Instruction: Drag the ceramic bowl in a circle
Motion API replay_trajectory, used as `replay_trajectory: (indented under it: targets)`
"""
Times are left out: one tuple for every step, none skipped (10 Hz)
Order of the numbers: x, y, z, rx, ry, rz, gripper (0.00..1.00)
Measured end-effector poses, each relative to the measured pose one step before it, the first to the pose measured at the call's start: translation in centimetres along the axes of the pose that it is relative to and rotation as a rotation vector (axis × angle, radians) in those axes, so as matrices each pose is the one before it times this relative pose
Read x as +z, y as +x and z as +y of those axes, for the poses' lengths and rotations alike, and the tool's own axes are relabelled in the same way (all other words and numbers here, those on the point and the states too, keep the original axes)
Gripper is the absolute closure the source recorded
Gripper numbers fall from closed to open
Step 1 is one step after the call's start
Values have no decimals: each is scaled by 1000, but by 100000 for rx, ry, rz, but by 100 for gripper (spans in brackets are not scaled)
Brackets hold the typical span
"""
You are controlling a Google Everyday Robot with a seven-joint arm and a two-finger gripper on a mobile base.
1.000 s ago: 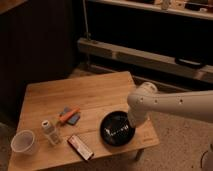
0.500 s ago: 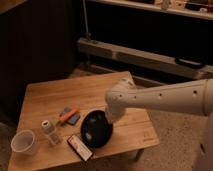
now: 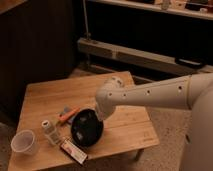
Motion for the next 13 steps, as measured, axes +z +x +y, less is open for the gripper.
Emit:
replay_trajectory:
  targets:
    - [349,-1451,-1193,781,722,-477,100]
    - [400,-1577,-1432,1197,828,-368,100]
    - [461,-1530,-1680,1495,1245,-227,100]
    - [750,-1926,-2050,2891,1321,157,100]
    - [565,-1264,-1140,1953,890,128,100]
    - [581,-992,-922,2124,881,281,100]
    - [873,-880,-2051,5111,2081,704,100]
    - [351,63,-1132,2666,1159,760,100]
    - [282,317,-1209,2790,1040,661,100]
    - [282,860,-1911,3967,1280,1214,100]
    - [243,1115,-2446,3844,2043,1054,100]
    - [195,1025,-1978,3256,1538,910,100]
    - [82,985,-1853,3190,1397,741,100]
